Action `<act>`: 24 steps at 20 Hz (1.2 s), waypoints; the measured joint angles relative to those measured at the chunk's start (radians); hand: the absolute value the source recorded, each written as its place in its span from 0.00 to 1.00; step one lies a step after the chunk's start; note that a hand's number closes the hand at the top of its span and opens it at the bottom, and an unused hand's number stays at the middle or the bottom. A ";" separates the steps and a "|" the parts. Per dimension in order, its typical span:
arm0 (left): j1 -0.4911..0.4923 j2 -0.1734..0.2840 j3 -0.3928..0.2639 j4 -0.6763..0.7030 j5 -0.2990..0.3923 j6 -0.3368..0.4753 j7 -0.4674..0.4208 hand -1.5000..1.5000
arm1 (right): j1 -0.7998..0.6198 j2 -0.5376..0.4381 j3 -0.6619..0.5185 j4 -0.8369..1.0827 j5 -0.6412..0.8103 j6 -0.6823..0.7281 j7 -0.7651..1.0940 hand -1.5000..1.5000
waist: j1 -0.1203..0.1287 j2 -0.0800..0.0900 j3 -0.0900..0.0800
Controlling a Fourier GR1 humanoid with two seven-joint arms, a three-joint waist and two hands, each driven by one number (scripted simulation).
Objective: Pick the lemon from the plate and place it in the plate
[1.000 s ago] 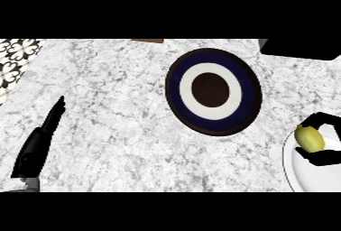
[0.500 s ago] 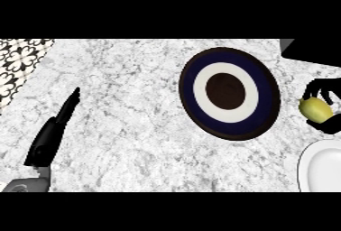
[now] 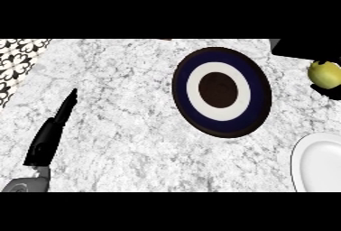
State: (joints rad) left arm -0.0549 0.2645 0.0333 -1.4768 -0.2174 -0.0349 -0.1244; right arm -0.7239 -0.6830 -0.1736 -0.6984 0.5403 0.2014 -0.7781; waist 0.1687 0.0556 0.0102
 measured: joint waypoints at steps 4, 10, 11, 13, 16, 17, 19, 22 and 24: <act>0.018 0.005 0.013 0.004 0.002 0.004 0.000 0.50 | -0.079 -0.009 -0.034 0.067 -0.058 0.053 -0.123 1.00 | -0.023 -0.010 -0.001; 0.029 0.001 0.021 0.015 -0.004 0.018 -0.006 0.50 | -0.191 0.006 -0.014 0.142 -0.101 0.092 -0.165 1.00 | -0.049 -0.018 -0.005; 0.033 -0.001 0.023 0.017 -0.005 0.022 -0.008 0.50 | -0.207 0.009 -0.007 0.151 -0.105 0.097 -0.170 1.00 | -0.055 -0.020 -0.005; 0.031 0.005 0.030 0.020 -0.004 0.021 -0.006 0.50 | -0.242 0.023 0.011 0.168 -0.112 0.108 -0.172 1.00 | -0.065 -0.024 -0.006; 0.046 0.005 0.035 0.016 -0.004 0.025 -0.010 0.50 | -0.297 0.058 0.034 0.200 -0.119 0.118 -0.166 1.00 | -0.074 -0.028 -0.007; 0.047 0.005 0.040 0.019 -0.002 0.025 -0.009 0.50 | -0.313 0.072 0.044 0.207 -0.121 0.124 -0.162 1.00 | -0.079 -0.030 -0.007; 0.048 0.007 0.045 0.015 0.001 0.025 0.001 0.50 | -0.355 0.096 0.061 0.228 -0.124 0.140 -0.145 1.00 | -0.084 -0.032 -0.008; 0.071 0.010 0.057 0.018 0.006 0.025 -0.015 0.50 | -0.390 0.154 0.093 0.247 -0.121 0.150 -0.121 1.00 | -0.101 -0.038 -0.009; 0.068 0.014 0.062 0.013 0.006 0.024 -0.007 0.50 | -0.414 0.188 0.119 0.265 -0.108 0.153 -0.107 1.00 | -0.106 -0.039 -0.009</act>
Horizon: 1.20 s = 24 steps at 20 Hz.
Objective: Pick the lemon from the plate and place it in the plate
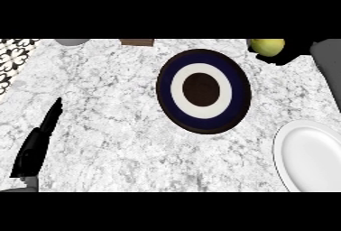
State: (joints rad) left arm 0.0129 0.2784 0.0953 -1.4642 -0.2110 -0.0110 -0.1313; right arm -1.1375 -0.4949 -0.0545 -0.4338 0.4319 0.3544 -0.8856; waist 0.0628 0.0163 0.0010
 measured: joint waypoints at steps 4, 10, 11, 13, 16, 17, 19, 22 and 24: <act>0.023 0.005 0.009 -0.012 0.005 -0.007 -0.003 0.50 | -0.030 0.062 0.055 0.019 0.033 0.002 0.024 1.00 | -0.012 -0.004 0.000; 0.043 0.006 0.018 -0.033 0.005 -0.009 0.003 0.50 | -0.042 0.188 0.125 0.040 0.080 -0.022 0.053 1.00 | -0.025 -0.007 -0.001; 0.041 0.009 0.023 -0.029 0.008 -0.012 0.002 0.50 | -0.040 0.210 0.138 0.046 0.088 -0.021 0.056 1.00 | -0.026 -0.008 -0.001; 0.040 0.004 0.024 -0.022 0.004 -0.007 -0.005 0.50 | -0.041 0.238 0.154 0.059 0.097 -0.011 0.058 1.00 | -0.029 -0.008 -0.001; 0.050 0.003 0.027 -0.033 0.001 -0.004 -0.004 0.50 | -0.039 0.290 0.133 0.101 0.071 0.006 0.126 0.00 | -0.031 -0.009 -0.001; 0.059 -0.005 0.022 -0.032 -0.007 0.003 -0.012 0.50 | -0.038 0.298 0.130 0.116 0.069 0.012 0.142 0.00 | -0.031 -0.009 -0.001; 0.051 -0.003 0.031 -0.031 -0.003 0.000 -0.005 0.50 | -0.035 0.322 0.127 0.129 0.071 0.013 0.171 0.00 | -0.035 -0.009 -0.001; 0.042 0.004 0.038 -0.045 0.004 -0.013 0.014 0.50 | -0.035 0.343 0.113 0.159 0.069 0.008 0.173 0.00 | -0.032 -0.007 -0.001; 0.036 -0.005 0.030 -0.039 -0.005 -0.009 0.012 0.50 | -0.041 0.343 0.083 0.171 0.043 0.017 0.169 0.00 | -0.032 -0.006 -0.001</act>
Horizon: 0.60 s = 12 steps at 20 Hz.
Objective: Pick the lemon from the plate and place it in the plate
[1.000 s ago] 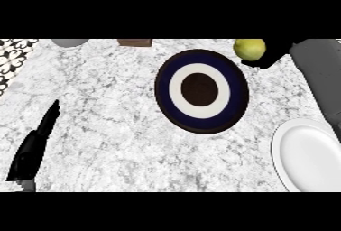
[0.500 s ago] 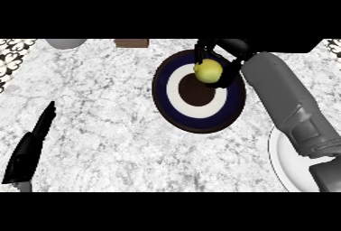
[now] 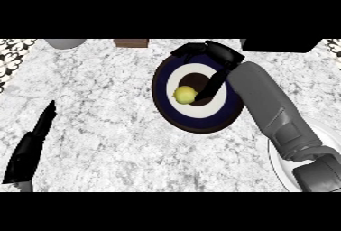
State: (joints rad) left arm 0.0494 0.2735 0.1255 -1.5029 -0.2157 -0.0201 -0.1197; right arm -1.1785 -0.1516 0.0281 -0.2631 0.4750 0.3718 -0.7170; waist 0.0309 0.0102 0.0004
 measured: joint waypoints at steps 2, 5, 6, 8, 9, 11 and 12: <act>-0.001 0.004 0.006 0.010 0.004 -0.006 -0.006 0.50 | -0.002 0.000 -0.041 0.009 -0.040 0.010 0.001 0.00 | 0.000 0.001 0.000; 0.000 0.000 0.003 0.010 -0.002 -0.004 -0.008 0.50 | -0.021 -0.010 -0.121 0.031 -0.114 0.028 0.034 0.00 | 0.001 0.001 0.000; 0.003 -0.003 -0.001 0.006 -0.005 -0.002 -0.008 0.50 | -0.027 -0.019 -0.147 0.042 -0.138 0.032 0.047 0.00 | 0.004 0.002 0.000; -0.003 -0.010 -0.006 0.007 -0.012 0.004 -0.008 0.50 | -0.029 -0.061 -0.191 0.061 -0.176 0.051 0.063 0.00 | 0.005 0.004 0.000; -0.007 -0.009 -0.004 0.007 -0.010 0.002 -0.008 0.50 | -0.029 -0.080 -0.212 0.073 -0.193 0.054 0.073 0.00 | 0.008 0.006 0.000; -0.023 -0.010 -0.007 0.011 -0.015 0.004 -0.002 0.50 | -0.030 -0.108 -0.249 0.097 -0.226 0.070 0.092 0.00 | 0.014 0.010 0.000; -0.018 -0.014 -0.013 0.005 -0.018 0.005 -0.003 0.50 | -0.033 -0.128 -0.271 0.109 -0.246 0.090 0.105 0.00 | 0.019 0.012 0.001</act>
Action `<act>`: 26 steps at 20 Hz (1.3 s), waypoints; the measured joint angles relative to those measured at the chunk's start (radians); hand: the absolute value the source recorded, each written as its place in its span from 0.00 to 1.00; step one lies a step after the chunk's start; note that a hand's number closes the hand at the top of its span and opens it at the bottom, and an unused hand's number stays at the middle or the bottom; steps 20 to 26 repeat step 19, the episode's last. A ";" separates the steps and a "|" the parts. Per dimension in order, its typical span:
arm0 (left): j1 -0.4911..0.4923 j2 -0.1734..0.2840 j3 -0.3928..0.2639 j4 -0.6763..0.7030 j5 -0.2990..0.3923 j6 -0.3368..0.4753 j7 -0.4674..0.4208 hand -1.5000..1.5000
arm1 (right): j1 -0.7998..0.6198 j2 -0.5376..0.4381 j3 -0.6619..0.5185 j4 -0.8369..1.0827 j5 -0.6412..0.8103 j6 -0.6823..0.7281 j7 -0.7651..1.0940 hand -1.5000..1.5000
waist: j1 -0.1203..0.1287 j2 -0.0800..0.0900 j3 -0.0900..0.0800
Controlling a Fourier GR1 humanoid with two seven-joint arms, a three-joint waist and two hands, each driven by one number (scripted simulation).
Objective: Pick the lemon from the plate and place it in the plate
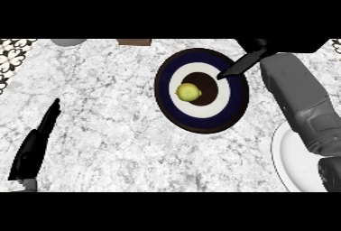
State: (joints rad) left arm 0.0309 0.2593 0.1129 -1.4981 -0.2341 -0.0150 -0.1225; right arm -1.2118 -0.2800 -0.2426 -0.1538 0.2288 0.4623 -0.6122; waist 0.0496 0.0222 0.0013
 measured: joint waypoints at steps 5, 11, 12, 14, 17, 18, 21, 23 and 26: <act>-0.010 0.001 -0.005 0.000 0.004 -0.012 -0.010 0.50 | 0.018 -0.089 -0.085 0.033 -0.083 0.077 0.040 0.00 | 0.023 0.014 0.002; -0.015 -0.006 -0.019 -0.015 0.005 -0.021 -0.014 0.50 | 0.070 -0.160 -0.122 0.011 -0.119 0.106 0.034 0.00 | 0.049 0.030 0.005; -0.013 -0.008 -0.023 -0.017 0.003 -0.021 -0.016 0.50 | 0.078 -0.174 -0.124 0.004 -0.122 0.111 0.033 0.00 | 0.052 0.032 0.005; -0.025 -0.008 -0.023 -0.019 0.000 -0.018 -0.010 0.50 | 0.086 -0.198 -0.126 -0.011 -0.124 0.123 0.035 0.00 | 0.054 0.035 0.006; -0.032 -0.013 -0.029 -0.015 -0.002 -0.018 -0.013 0.50 | 0.103 -0.225 -0.125 -0.029 -0.125 0.131 0.038 0.00 | 0.061 0.040 0.007; -0.039 -0.010 -0.027 -0.016 0.000 -0.021 -0.009 0.50 | 0.110 -0.230 -0.124 -0.033 -0.126 0.133 0.038 0.00 | 0.063 0.042 0.008; -0.042 -0.014 -0.030 -0.013 -0.001 -0.020 -0.009 0.50 | 0.117 -0.236 -0.123 -0.037 -0.125 0.137 0.040 0.00 | 0.063 0.043 0.008; -0.042 -0.014 -0.030 -0.013 -0.001 -0.020 -0.009 0.50 | 0.117 -0.236 -0.123 -0.037 -0.125 0.137 0.040 0.00 | 0.063 0.043 0.008; -0.042 -0.014 -0.030 -0.013 -0.001 -0.020 -0.009 0.50 | 0.117 -0.236 -0.123 -0.037 -0.125 0.137 0.040 0.00 | 0.063 0.043 0.008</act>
